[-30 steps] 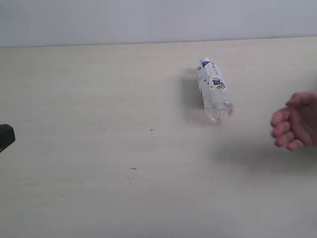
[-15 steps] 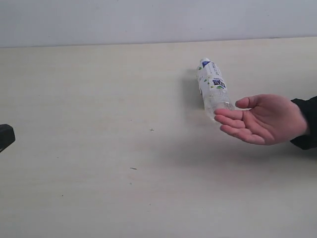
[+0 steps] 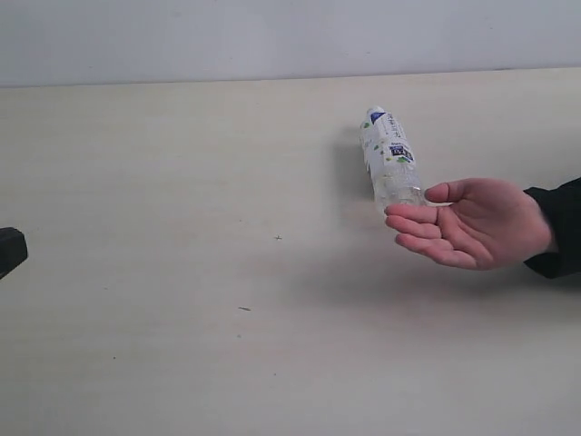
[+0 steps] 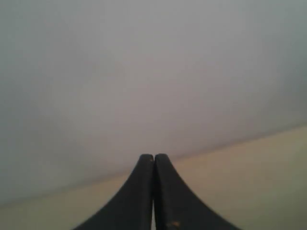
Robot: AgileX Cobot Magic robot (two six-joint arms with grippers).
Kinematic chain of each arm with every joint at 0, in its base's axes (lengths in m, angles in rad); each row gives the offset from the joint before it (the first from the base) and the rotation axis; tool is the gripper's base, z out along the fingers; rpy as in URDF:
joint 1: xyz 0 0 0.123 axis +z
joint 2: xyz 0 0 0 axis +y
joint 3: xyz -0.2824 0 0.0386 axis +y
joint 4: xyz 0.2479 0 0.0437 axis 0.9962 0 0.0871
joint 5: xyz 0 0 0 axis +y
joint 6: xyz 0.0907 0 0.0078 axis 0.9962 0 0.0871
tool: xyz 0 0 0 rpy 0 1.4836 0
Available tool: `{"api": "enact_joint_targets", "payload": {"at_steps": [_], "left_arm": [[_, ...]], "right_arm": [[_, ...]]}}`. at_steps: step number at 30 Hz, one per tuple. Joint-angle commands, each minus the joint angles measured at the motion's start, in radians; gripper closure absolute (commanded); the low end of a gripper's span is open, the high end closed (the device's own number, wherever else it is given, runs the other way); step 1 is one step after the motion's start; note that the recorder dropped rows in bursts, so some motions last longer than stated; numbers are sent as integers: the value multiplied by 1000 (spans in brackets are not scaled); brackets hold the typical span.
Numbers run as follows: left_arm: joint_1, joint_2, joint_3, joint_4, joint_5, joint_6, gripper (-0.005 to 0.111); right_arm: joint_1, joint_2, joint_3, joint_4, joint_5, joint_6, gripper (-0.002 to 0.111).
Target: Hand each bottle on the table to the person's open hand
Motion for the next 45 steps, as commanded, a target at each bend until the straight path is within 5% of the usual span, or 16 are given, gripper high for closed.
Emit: {"api": "enact_joint_targets", "payload": {"at_steps": [1,7,17,21,29,45], "left_arm": [[3,-5,2,-4,-12,5,107],[3,-5,2,-4,-12,5,107],[3,-5,2,-4,-12,5,107],[3,-5,2,-4,-12,5,107],[3,-5,2,-4,-12,5,107],[3,-5,2,-4,-12,5,107]], "right_arm": [[-3,327,-276,-40,443,-55,108],[60,628,-570,-53,801,-77,108],[319,953,-860,-87,946,-79,104],[340,1057,-930,-89,979,-79,87],[340,1157,-961,-179,979,-45,26],[340,1267,-961,-179,979,-45,24]]}}
